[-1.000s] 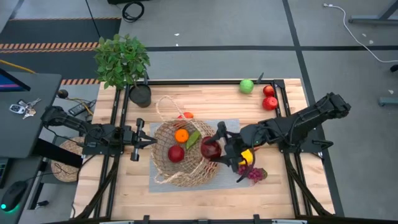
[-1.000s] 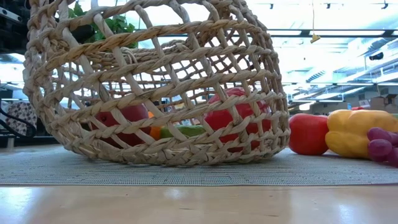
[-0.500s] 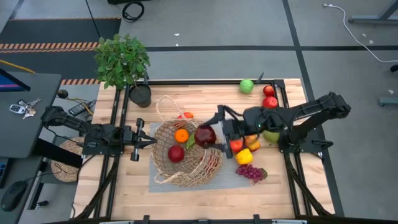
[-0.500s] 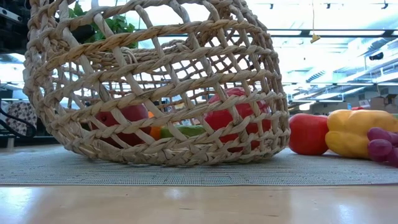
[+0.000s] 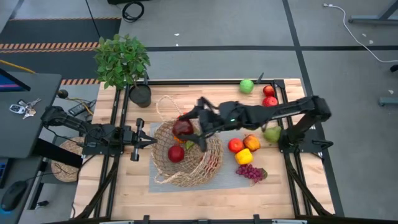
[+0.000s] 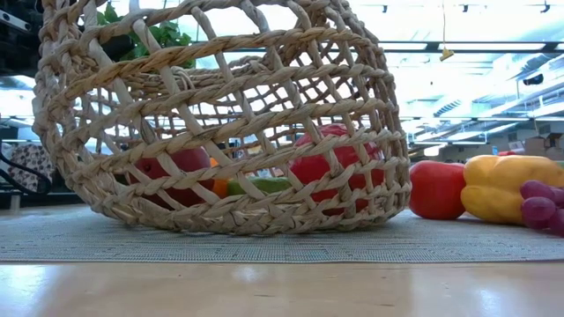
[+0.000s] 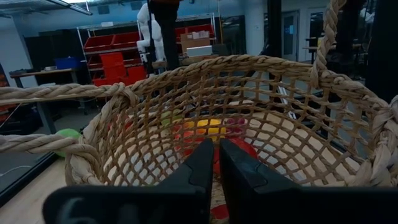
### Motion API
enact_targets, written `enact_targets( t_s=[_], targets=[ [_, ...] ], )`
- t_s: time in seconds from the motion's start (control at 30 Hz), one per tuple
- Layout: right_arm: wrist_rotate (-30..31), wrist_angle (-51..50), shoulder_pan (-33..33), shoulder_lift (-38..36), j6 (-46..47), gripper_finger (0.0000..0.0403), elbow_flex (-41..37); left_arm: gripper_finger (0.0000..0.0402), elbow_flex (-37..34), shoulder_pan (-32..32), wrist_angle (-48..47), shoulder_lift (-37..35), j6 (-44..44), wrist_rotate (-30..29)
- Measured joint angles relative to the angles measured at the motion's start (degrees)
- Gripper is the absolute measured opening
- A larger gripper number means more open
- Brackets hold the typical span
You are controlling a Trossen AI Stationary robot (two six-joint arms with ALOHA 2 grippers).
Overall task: Build produce basket
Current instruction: Put the red apple into the brown woven basket
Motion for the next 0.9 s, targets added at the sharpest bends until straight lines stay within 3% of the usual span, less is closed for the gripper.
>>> enact_targets(
  t_s=[0.17,0.33,0.9],
  targets=[
    [0.0,-3.7,0.3,7.2,-2.7,0.0327,9.8,0.0028,0.0,0.0,0.0,0.0,0.0,0.0],
    [0.8,-8.4,0.3,11.2,-1.5,0.0327,14.8,0.0032,0.0,0.0,0.0,0.0,0.0,0.0],
    [3.2,-13.2,2.5,11.4,0.5,0.0327,15.1,0.0033,0.0,0.0,0.0,0.0,0.0,0.0]
  ],
)
